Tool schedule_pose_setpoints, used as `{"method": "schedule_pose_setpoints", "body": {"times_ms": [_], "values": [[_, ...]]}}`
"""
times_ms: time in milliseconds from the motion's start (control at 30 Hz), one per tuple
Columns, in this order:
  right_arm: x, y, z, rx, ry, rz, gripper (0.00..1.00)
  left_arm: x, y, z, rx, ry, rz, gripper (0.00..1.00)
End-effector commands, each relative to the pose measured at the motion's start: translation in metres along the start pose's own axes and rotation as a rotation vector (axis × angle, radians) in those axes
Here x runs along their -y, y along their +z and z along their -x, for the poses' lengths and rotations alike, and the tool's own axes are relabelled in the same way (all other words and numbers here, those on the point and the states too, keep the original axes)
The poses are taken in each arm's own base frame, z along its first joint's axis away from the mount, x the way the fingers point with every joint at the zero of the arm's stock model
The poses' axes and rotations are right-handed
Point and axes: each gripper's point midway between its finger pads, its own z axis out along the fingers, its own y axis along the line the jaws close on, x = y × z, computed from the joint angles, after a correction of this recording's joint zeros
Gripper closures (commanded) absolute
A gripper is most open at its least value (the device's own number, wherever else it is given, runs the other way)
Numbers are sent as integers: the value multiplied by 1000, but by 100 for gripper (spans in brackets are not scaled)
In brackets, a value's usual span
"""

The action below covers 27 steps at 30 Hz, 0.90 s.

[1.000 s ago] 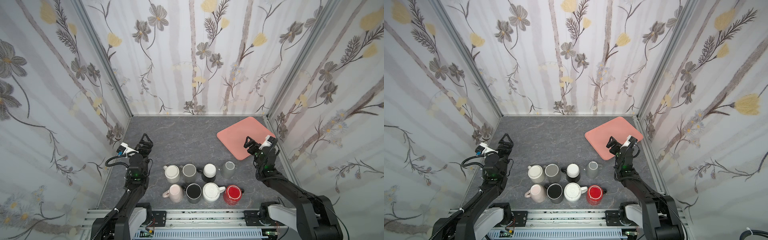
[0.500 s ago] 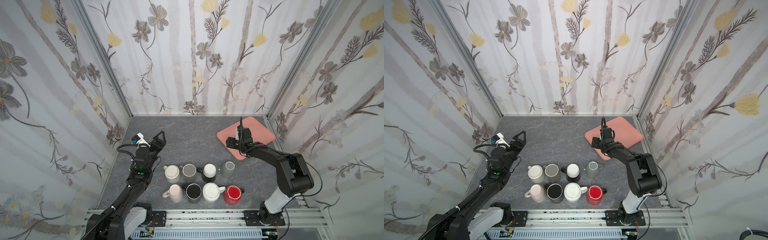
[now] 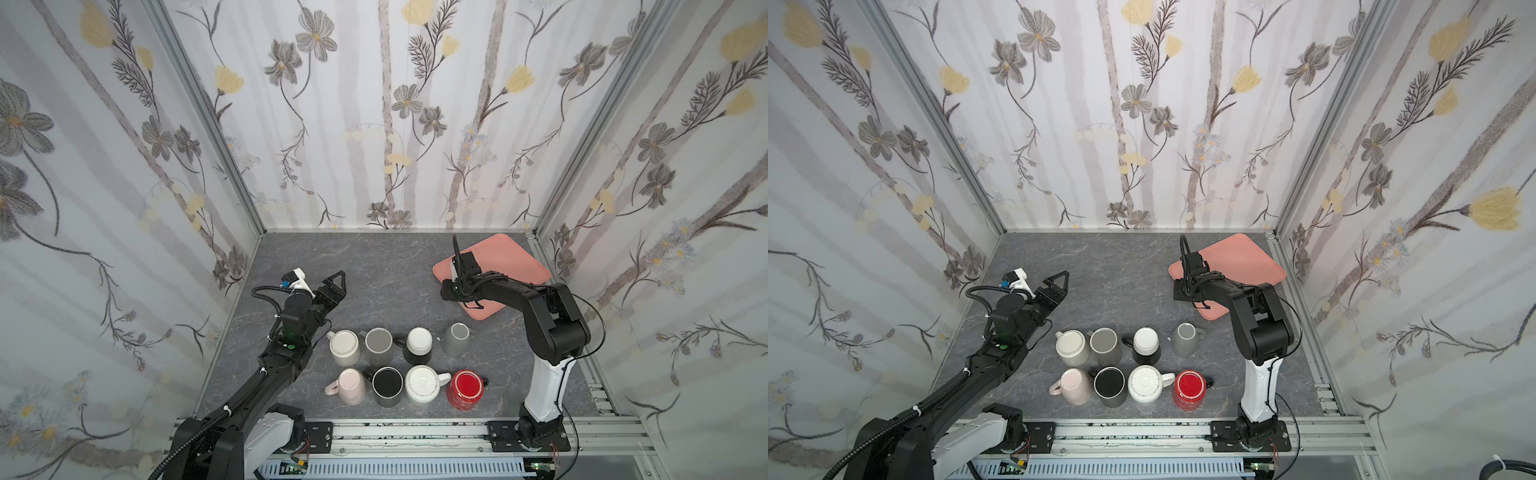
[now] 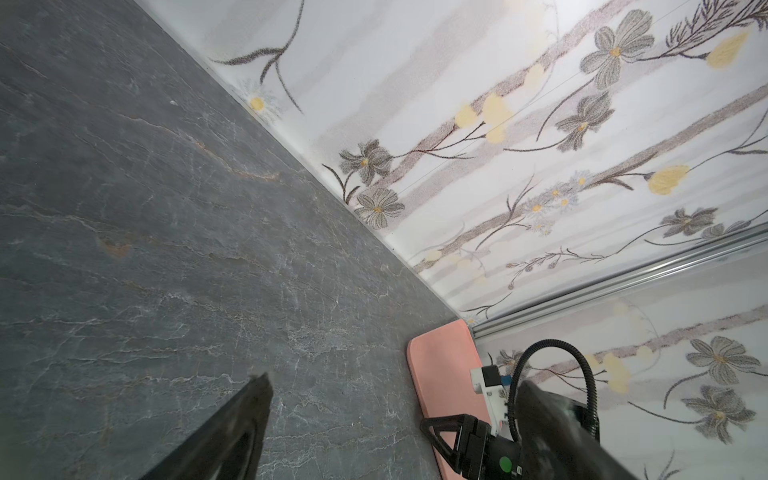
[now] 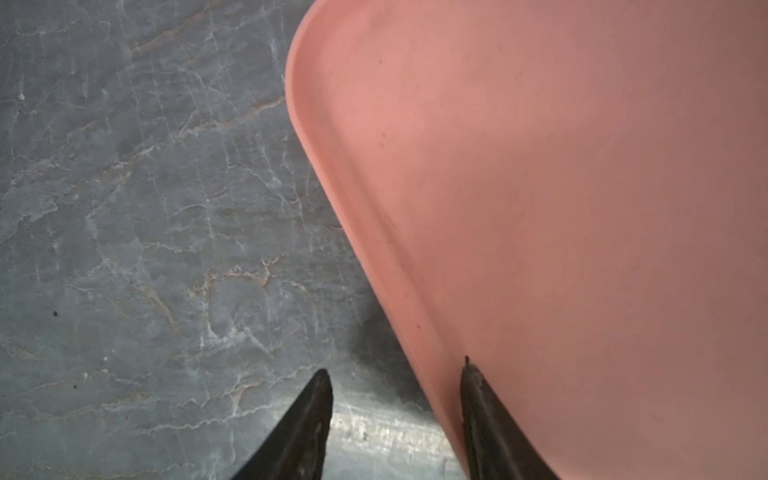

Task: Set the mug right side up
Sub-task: 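Reach the right gripper to the near edge of the pink tray, then drag the pink tray with the right gripper toward the table center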

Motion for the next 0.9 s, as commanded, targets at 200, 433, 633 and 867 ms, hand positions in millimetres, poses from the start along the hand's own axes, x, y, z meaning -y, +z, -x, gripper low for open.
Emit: {"method": "schedule_pose_setpoints", "body": {"times_ms": [200,433,633,867], "values": [[-107,27,2,-100,15,303,52,4,-1,1,0,19,-9,8],[-188,31,19,-102,36,543,52,-1,-3,1,3,30,13,7],[-223,8,43,-65,57,717,46,3,-2,-1,-13,33,-1,6],[-160,-45,90,158,43,557,33,14,-5,3,-5,39,-37,0]]}}
